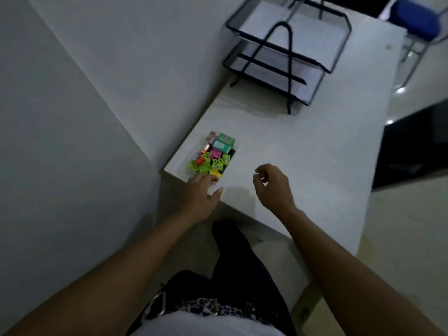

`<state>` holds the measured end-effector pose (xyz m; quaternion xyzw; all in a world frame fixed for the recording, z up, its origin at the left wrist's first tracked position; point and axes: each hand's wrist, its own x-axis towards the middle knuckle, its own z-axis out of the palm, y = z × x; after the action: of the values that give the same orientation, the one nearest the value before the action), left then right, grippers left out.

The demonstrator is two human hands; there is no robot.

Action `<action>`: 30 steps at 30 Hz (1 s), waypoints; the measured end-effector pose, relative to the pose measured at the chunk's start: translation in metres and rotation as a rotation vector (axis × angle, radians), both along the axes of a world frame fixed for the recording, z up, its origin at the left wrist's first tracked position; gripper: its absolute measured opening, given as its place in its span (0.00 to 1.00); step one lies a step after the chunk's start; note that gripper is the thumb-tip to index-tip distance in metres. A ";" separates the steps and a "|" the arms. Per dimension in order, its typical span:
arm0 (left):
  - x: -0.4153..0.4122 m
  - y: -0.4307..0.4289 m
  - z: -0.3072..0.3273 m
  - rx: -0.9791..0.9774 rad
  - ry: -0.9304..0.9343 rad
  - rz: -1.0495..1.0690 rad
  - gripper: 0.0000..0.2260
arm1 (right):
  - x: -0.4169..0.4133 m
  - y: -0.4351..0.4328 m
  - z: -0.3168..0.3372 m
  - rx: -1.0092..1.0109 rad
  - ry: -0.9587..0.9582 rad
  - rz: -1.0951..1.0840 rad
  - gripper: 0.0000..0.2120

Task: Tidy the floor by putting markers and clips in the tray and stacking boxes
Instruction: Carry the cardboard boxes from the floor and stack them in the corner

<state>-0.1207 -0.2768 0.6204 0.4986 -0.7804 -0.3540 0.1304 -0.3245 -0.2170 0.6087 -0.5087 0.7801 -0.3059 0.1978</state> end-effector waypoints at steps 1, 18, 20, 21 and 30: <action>0.002 0.012 -0.001 0.006 0.001 -0.046 0.17 | 0.005 0.018 0.004 -0.012 -0.014 -0.043 0.06; -0.082 0.278 -0.003 0.097 0.050 -0.693 0.13 | 0.022 0.404 0.032 0.111 -0.094 -0.728 0.04; -0.096 0.317 -0.008 0.125 0.050 -0.726 0.14 | 0.019 0.453 0.027 0.144 -0.104 -0.779 0.03; -0.104 0.345 -0.011 0.137 0.044 -0.747 0.14 | 0.017 0.487 0.024 0.163 -0.104 -0.817 0.03; -0.145 0.544 -0.030 0.223 -0.037 -0.734 0.18 | -0.020 0.684 0.014 0.251 -0.223 -0.891 0.04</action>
<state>-0.2661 0.2673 0.5909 0.2033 -0.8659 -0.4510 -0.0741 -0.3446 0.4675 0.6225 -0.0611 0.9272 -0.3171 0.1899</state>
